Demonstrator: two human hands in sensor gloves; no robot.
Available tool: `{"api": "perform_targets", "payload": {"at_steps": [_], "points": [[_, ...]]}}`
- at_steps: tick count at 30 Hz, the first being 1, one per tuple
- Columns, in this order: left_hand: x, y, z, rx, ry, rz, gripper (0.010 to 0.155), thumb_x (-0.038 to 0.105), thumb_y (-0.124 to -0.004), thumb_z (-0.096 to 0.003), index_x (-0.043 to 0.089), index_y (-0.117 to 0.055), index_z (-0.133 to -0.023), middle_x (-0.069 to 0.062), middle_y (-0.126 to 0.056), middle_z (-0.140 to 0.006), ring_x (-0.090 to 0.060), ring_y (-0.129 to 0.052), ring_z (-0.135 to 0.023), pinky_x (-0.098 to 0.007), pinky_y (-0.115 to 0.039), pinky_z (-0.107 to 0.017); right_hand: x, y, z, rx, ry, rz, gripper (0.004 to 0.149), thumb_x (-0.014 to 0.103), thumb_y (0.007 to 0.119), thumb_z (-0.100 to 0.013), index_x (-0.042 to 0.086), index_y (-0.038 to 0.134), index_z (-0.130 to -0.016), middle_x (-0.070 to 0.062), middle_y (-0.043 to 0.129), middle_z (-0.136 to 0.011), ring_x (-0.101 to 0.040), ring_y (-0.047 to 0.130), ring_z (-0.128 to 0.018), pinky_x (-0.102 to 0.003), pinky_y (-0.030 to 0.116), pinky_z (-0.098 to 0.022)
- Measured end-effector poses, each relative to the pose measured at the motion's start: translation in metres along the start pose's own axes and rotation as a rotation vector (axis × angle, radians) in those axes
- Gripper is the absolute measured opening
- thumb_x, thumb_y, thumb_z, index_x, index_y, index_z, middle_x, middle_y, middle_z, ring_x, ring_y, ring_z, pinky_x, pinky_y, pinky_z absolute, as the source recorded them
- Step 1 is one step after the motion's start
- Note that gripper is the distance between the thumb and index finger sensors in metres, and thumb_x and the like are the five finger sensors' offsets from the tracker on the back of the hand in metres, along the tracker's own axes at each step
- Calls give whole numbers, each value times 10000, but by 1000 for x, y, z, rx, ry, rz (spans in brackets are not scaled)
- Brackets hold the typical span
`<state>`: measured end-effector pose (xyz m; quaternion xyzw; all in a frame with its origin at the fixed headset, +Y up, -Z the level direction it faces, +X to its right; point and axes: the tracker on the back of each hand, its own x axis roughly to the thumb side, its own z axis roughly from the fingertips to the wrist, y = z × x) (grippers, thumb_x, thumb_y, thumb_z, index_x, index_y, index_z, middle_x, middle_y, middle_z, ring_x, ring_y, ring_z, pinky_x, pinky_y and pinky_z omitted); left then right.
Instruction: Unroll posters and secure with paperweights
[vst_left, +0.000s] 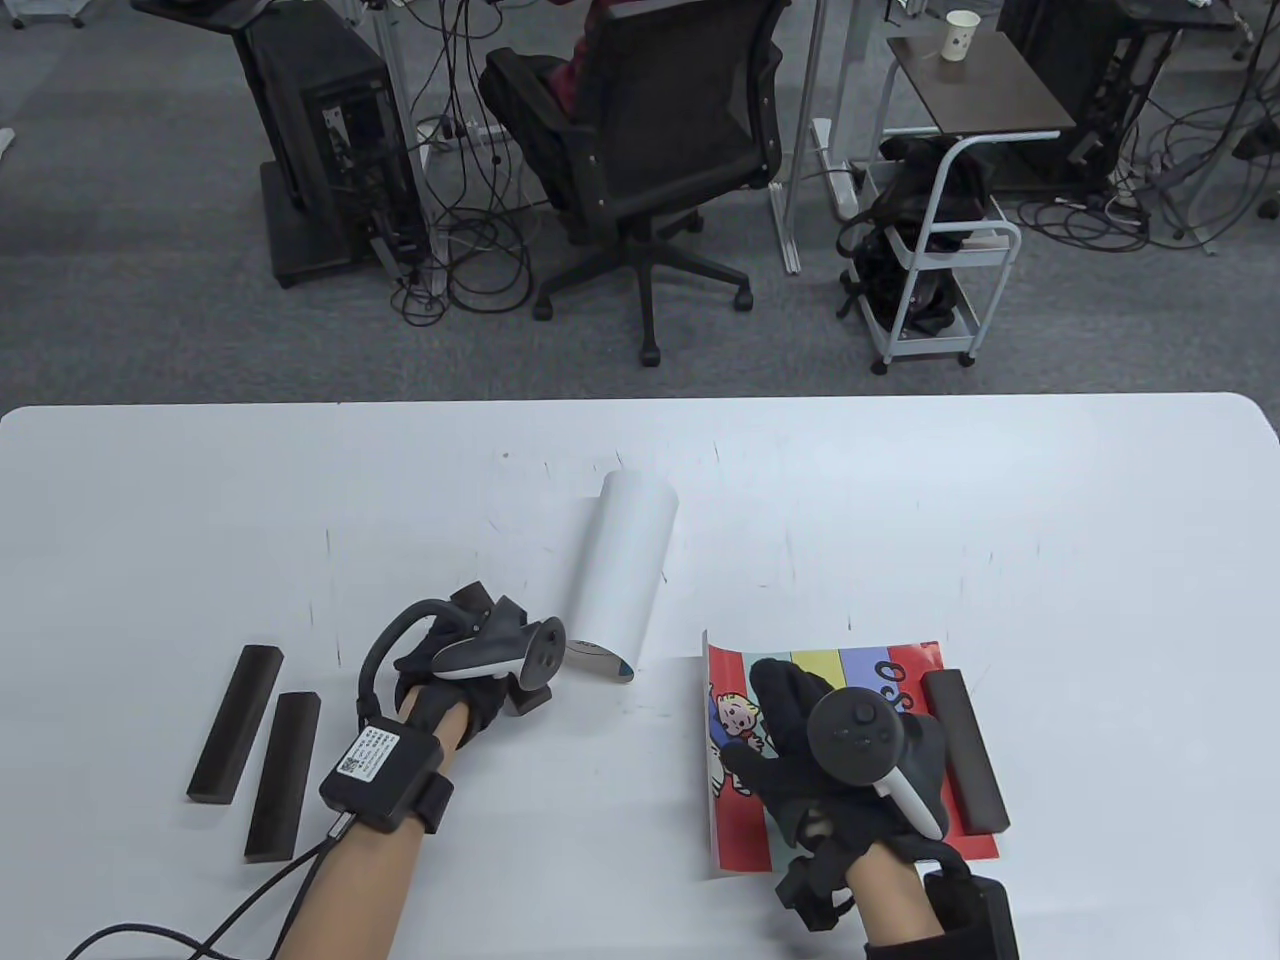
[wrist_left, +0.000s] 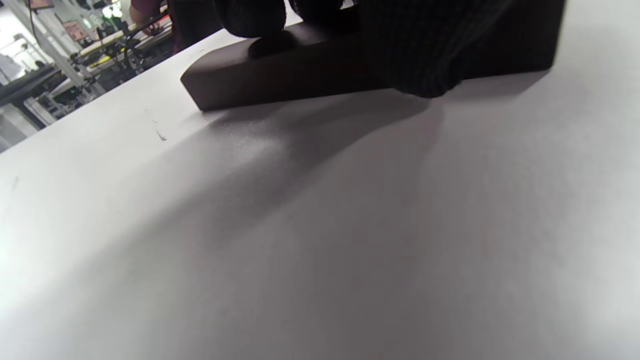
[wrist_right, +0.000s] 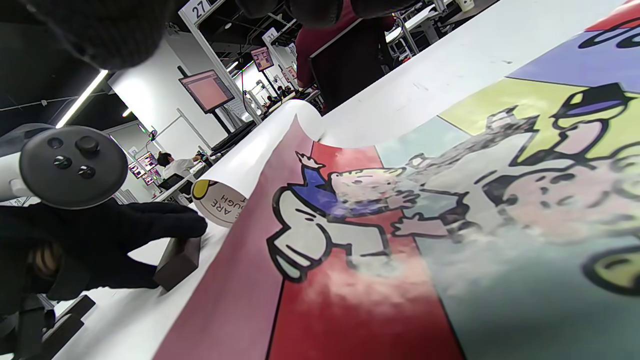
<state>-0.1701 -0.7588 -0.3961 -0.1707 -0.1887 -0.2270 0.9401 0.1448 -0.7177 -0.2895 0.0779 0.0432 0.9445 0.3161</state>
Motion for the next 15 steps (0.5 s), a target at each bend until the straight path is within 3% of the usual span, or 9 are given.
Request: {"api": "perform_targets", "payload": {"at_steps": [4, 10, 15], "points": [[9, -3, 15, 13, -14, -73, 666, 400, -882, -390, 438, -548, -964, 80, -520, -1083, -244, -615, -1020, -542, -495, -756, 0, 0, -1, -1, -8, -8, 826, 630, 719, -385, 241, 351, -1014, -91, 357, -1120, -419, 381, -1027, -570, 411, -741], [25, -8, 38, 39, -44, -97, 673, 454, -873, -325, 388, -601, -938, 103, -708, -1024, -215, -766, -1003, -500, -614, -736, 0, 0, -1, -6, -17, -21, 825, 627, 723, -388, 239, 353, -1015, -93, 360, -1120, -421, 387, -1026, -571, 413, -741], [29, 1, 61, 140, -40, -13, 673, 460, -859, -321, 372, -604, -937, 90, -746, -993, -193, -846, -949, -478, -677, -708, 8, -9, 3, -41, -51, -34, 822, 621, 734, -391, 234, 364, -1016, -100, 371, -1119, -423, 411, -1021, -572, 422, -738]]}}
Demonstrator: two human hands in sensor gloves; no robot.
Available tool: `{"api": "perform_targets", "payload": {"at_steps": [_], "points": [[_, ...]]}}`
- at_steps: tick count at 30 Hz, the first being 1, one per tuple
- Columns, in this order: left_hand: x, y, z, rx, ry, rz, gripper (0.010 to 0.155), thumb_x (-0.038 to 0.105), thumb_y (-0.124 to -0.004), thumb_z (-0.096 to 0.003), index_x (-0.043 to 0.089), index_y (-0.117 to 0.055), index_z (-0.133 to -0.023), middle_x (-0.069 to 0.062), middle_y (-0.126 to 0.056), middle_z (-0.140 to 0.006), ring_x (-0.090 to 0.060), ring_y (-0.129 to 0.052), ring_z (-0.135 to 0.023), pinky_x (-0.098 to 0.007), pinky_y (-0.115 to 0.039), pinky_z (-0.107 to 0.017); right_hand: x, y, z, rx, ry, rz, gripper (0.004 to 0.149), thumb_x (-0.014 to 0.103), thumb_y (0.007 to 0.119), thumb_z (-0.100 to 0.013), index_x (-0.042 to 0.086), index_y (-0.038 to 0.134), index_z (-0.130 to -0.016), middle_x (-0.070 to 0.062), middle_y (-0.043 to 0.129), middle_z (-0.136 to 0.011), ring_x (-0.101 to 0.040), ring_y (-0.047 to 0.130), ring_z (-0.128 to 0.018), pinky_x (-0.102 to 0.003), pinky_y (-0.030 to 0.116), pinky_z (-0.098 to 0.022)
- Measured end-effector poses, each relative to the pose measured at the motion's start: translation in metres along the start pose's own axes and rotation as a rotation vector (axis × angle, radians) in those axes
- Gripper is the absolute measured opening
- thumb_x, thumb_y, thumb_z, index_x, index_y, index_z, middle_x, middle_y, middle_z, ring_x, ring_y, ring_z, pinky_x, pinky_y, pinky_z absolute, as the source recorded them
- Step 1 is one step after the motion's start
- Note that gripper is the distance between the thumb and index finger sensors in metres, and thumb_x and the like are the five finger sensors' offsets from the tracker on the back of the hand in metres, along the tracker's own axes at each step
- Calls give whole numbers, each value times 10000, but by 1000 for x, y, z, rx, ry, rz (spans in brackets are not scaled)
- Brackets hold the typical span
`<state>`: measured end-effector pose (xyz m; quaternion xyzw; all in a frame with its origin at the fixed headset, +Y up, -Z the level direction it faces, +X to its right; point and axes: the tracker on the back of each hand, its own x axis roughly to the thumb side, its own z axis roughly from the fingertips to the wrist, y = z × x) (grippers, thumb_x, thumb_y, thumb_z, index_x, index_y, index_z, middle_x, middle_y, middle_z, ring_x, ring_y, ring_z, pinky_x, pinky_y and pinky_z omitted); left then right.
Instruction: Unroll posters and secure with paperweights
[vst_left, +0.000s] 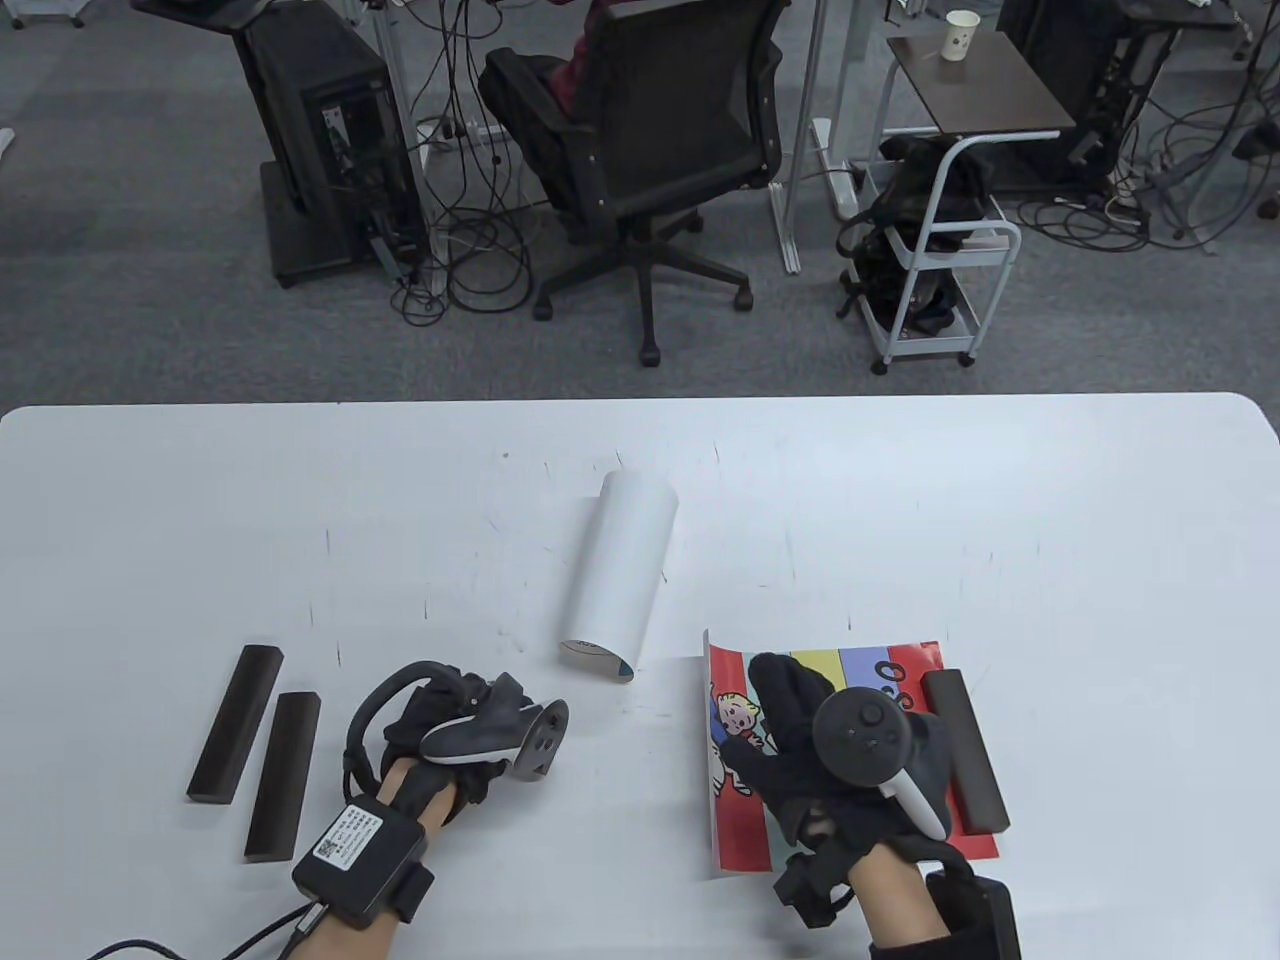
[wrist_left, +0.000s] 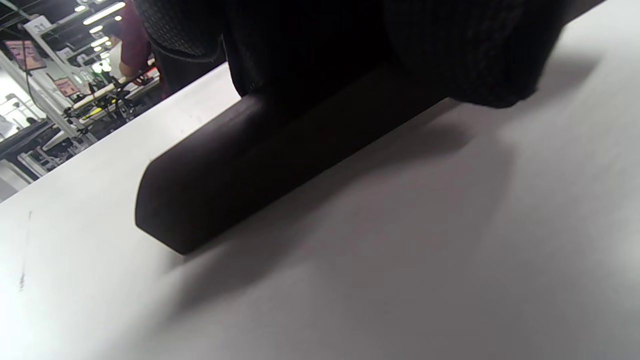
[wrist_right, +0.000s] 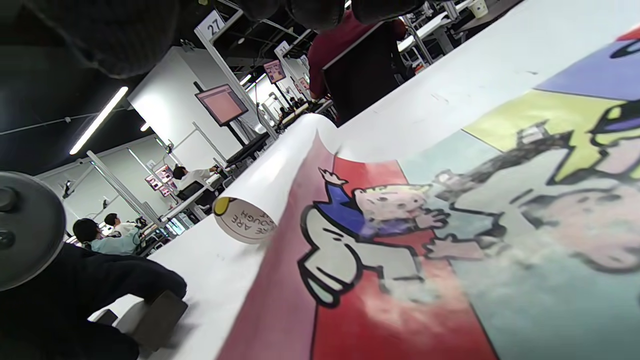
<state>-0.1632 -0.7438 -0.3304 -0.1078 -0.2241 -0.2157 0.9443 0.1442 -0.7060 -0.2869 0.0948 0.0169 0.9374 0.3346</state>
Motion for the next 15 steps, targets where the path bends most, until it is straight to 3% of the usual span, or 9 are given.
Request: {"api": "perform_targets", "payload": {"at_steps": [9, 15], "points": [[-19, 47, 44, 304, -32, 770, 680, 443, -861, -343, 333, -594, -958, 39, -725, -1005, -232, -856, -939, -495, -696, -692, 52, -23, 20, -154, -171, 94, 822, 618, 746, -401, 221, 383, -1023, -116, 396, -1121, -435, 453, -1012, -580, 440, -735], [-14, 51, 53, 381, -88, 1304, 678, 465, -846, -393, 292, -565, -985, 0, -701, -1014, -245, -857, -937, -494, -702, -685, 100, -5, 33, -221, -290, 283, 807, 612, 741, -411, 219, 392, -1024, -118, 411, -1121, -435, 469, -1010, -582, 449, -734]]}}
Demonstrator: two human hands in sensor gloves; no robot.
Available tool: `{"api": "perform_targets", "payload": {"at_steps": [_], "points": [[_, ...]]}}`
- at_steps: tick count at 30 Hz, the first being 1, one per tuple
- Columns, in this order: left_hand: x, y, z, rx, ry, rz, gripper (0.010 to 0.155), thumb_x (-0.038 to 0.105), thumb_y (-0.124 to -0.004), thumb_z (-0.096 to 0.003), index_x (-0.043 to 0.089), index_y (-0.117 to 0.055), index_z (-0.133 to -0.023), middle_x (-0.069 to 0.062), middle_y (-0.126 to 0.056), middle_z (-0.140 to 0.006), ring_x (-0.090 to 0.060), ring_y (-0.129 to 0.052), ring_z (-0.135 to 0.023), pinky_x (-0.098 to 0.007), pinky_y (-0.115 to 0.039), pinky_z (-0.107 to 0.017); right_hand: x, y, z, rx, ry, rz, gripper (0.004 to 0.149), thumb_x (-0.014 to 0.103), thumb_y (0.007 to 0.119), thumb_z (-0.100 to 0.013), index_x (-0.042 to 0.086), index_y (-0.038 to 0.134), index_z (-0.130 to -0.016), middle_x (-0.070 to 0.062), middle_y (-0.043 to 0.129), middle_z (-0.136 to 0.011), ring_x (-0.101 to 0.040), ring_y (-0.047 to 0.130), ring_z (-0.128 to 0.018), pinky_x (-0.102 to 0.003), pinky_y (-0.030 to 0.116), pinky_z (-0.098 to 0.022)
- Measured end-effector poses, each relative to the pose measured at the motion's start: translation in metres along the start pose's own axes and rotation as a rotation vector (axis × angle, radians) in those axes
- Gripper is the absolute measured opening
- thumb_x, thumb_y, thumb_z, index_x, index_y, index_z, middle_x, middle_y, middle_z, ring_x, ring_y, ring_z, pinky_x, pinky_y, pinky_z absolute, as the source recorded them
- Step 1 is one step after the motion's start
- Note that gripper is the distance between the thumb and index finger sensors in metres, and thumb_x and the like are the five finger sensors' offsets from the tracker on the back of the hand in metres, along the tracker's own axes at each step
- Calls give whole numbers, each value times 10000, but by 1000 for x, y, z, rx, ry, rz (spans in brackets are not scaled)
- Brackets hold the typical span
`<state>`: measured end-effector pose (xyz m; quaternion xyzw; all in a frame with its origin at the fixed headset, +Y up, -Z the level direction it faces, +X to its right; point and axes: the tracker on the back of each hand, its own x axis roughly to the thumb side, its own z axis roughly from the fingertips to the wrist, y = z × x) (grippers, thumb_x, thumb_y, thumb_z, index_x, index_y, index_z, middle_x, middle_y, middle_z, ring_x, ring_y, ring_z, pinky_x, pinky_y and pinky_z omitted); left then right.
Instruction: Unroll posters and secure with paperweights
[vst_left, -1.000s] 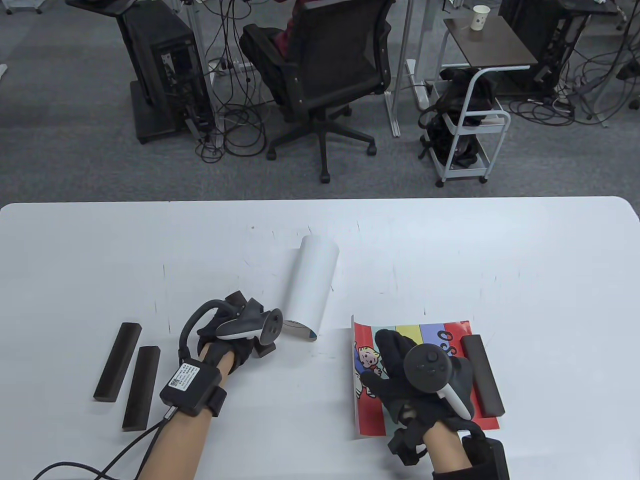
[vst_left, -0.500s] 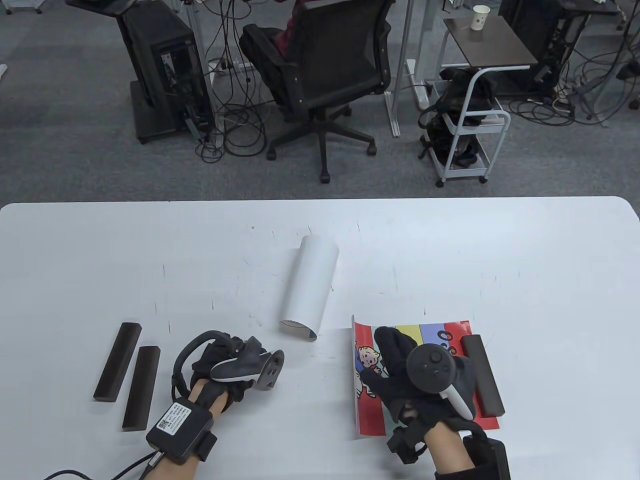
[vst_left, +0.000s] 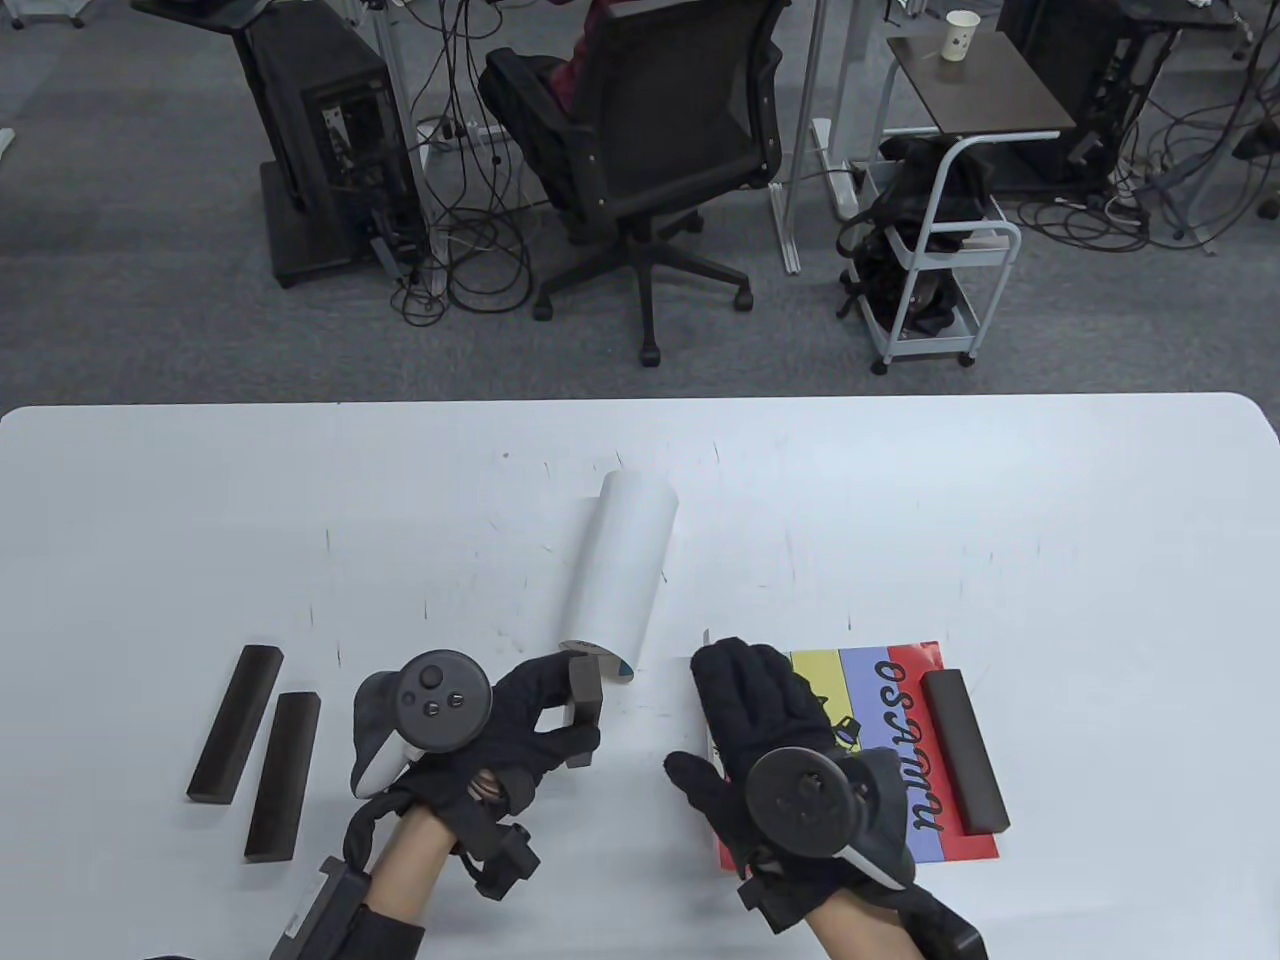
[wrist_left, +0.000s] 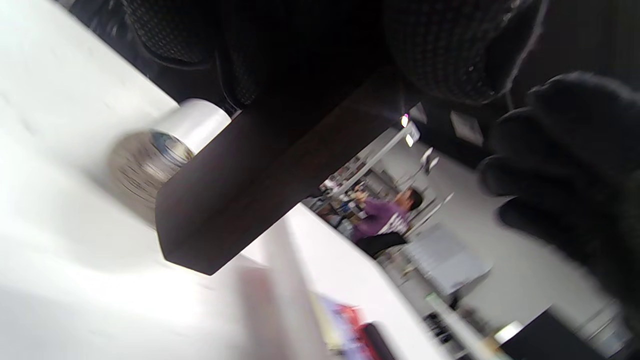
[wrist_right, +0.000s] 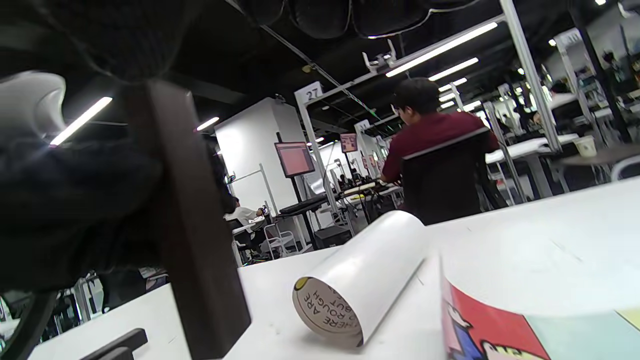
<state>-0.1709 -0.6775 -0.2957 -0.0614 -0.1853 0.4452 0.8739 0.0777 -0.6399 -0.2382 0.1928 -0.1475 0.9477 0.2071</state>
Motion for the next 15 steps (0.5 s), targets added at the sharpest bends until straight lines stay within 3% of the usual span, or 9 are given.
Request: {"api": "perform_targets", "payload": {"at_steps": [5, 10, 15], "points": [[-5, -8, 7, 19, 8, 261, 678, 483, -831, -419, 294, -534, -998, 4, -672, -1029, -236, -834, -952, -483, -691, -695, 30, 25, -5, 40, -53, 86, 805, 615, 737, -413, 219, 392, -1024, -119, 422, -1119, -435, 477, -1009, -583, 456, -733], [-12, -15, 13, 20, -11, 429, 681, 505, -811, -443, 303, -493, -1011, 15, -637, -1046, -219, -801, -975, -471, -674, -713, 46, 45, -11, 24, 3, 97, 823, 618, 735, -414, 185, 384, -1019, -130, 477, -1094, -420, 573, -970, -581, 513, -711], [-21, -24, 17, 13, -24, 498, 677, 513, -814, -464, 293, -488, -1015, 4, -623, -1048, -226, -781, -979, -482, -656, -714, 51, 52, -18, -31, 40, 120, 736, 583, 741, -427, 163, 500, -982, -110, 714, -927, -321, 801, -756, -517, 674, -596]]}}
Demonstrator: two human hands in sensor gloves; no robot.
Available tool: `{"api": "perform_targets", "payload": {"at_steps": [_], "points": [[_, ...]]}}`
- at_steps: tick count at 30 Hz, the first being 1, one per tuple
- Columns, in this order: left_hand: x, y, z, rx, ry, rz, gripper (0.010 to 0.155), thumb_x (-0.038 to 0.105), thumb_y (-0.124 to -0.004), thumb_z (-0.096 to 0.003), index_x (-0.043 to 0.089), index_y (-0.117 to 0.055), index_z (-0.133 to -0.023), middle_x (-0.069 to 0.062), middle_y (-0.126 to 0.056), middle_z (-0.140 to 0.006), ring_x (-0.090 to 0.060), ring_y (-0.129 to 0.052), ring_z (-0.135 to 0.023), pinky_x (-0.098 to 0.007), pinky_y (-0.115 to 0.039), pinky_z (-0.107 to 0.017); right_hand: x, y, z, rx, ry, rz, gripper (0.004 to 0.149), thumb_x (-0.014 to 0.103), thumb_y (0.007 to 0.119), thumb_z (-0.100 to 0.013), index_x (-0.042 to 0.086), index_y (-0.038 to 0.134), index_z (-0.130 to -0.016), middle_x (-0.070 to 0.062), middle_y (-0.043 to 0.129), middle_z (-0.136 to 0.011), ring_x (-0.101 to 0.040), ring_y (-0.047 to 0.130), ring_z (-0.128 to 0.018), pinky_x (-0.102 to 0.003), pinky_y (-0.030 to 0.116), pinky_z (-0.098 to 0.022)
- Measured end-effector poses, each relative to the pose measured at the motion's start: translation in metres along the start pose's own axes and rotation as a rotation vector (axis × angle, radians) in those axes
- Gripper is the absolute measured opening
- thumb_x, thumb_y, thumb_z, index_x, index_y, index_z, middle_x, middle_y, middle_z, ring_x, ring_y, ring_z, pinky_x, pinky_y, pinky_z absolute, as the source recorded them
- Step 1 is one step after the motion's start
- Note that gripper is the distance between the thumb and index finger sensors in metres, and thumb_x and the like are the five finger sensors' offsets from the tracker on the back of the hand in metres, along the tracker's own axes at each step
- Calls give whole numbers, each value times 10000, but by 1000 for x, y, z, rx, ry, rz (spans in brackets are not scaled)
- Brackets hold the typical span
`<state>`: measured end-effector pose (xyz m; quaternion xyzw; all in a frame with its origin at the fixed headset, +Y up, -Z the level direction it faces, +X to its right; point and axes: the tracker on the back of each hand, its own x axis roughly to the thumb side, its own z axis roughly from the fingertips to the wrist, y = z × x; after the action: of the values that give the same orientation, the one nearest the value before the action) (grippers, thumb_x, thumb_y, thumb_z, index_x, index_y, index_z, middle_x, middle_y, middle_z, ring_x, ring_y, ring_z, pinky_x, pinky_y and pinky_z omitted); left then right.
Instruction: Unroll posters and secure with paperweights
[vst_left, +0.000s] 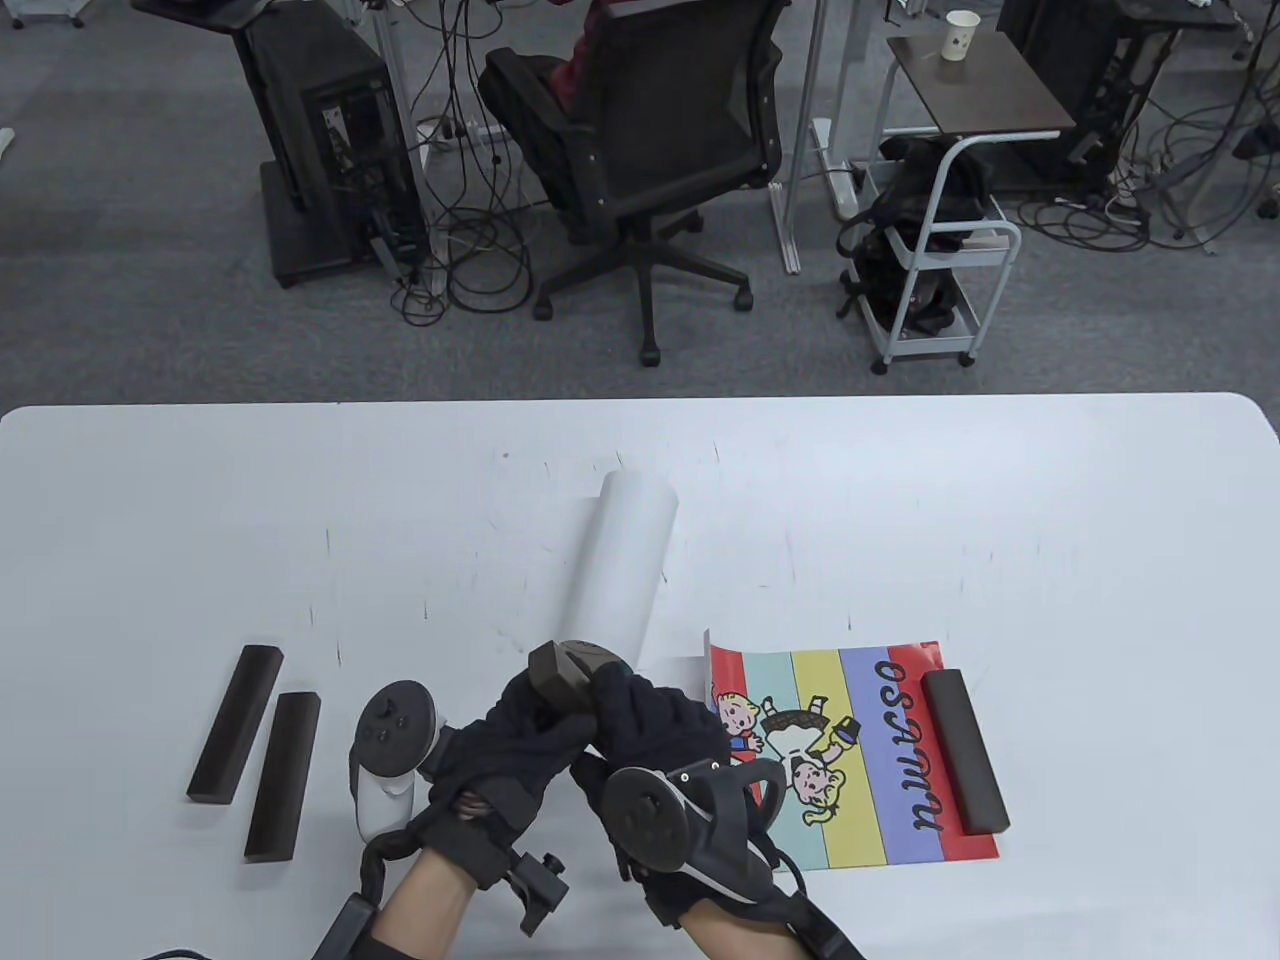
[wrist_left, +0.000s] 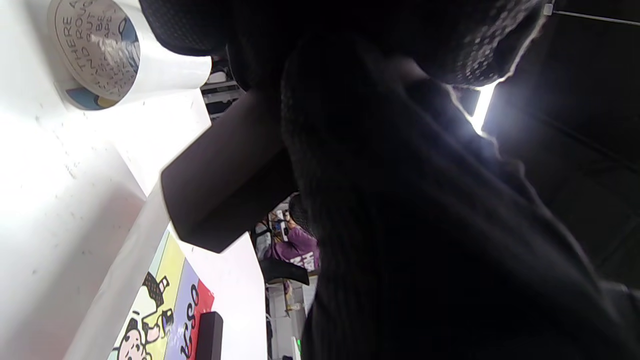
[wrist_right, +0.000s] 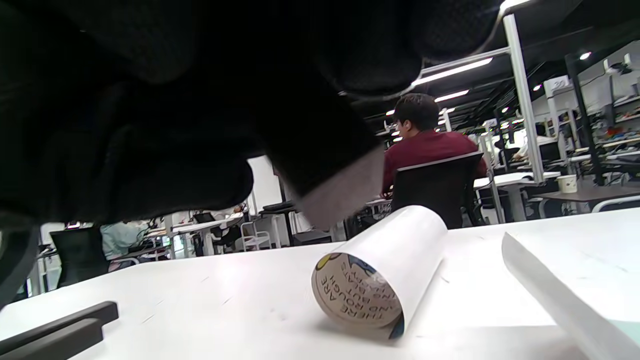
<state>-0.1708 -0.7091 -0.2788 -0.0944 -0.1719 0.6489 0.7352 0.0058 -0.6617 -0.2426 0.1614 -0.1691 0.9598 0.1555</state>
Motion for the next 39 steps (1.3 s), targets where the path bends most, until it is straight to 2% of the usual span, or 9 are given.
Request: {"api": "perform_targets", "payload": {"at_steps": [5, 11, 17, 22, 23, 24, 26, 33, 39], "points": [[-3, -4, 2, -7, -35, -79, 683, 520, -789, -485, 278, -456, -1031, -14, -581, -1067, -253, -748, -991, -502, -633, -714, -2, 3, -2, -50, -13, -30, 710, 620, 723, -454, 90, 609, -912, -138, 845, -803, -243, 943, -536, -435, 821, -439], [3, -9, 2, -18, -153, -266, 708, 504, -708, -526, 227, -365, -1080, -70, -466, -1127, -343, -623, -1050, -551, -587, -724, -24, -3, -5, -55, 20, -125, 696, 638, 714, -469, 81, 646, -880, -128, 890, -763, -236, 979, -493, -422, 852, -402], [-2, -10, 7, 39, -210, -628, 729, 520, -707, -514, 203, -378, -1082, -114, -436, -1135, -424, -535, -1058, -582, -565, -711, -75, -6, -13, -14, 209, -360, 689, 606, 708, -474, 59, 638, -886, -142, 895, -750, -241, 968, -487, -438, 836, -407], [-15, -15, 8, 19, -181, -857, 754, 556, -684, -506, 185, -377, -1085, -141, -415, -1137, -456, -495, -1056, -600, -545, -705, -112, 2, -11, 57, 356, -512, 687, 564, 693, -479, 36, 599, -908, -163, 867, -761, -256, 934, -503, -456, 802, -426], [-17, -16, 8, 9, -169, -899, 753, 557, -683, -504, 182, -383, -1084, -149, -415, -1136, -459, -490, -1055, -602, -540, -706, -118, 5, -10, 69, 382, -515, 646, 424, 759, -428, 32, 591, -914, -167, 862, -763, -258, 926, -507, -458, 796, -430], [-19, -16, 8, 4, -161, -941, 755, 562, -678, -502, 182, -383, -1084, -150, -411, -1137, -460, -486, -1056, -603, -537, -706, -124, 7, -10, 76, 403, -515, 684, 543, 686, -478, 28, 586, -916, -169, 860, -760, -257, 923, -505, -459, 793, -429], [-24, -16, 8, -10, -140, -1015, 761, 572, -670, -501, 179, -381, -1085, -153, -408, -1137, -462, -484, -1055, -604, -535, -706, -134, 10, -9, 105, 451, -519, 683, 529, 677, -481, 18, 574, -923, -176, 854, -760, -261, 913, -507, -465, 784, -431], [-38, -12, 8, -19, -70, -948, 765, 583, -665, -497, 175, -390, -1084, -156, -415, -1135, -465, -486, -1054, -608, -531, -705, -157, 37, -2, 261, 627, -462, 683, 499, 678, -484, -20, 576, -915, -213, 860, -731, -276, 910, -470, -473, 782, -398], [-40, -11, 7, -24, -52, -958, 761, 578, -668, -496, 174, -397, -1082, -159, -425, -1132, -464, -495, -1051, -608, -535, -704, -149, 68, -1, 416, 651, -436, 684, 485, 699, -465, -35, 595, -898, -209, 884, -719, -270, 938, -445, -462, 809, -368]]}}
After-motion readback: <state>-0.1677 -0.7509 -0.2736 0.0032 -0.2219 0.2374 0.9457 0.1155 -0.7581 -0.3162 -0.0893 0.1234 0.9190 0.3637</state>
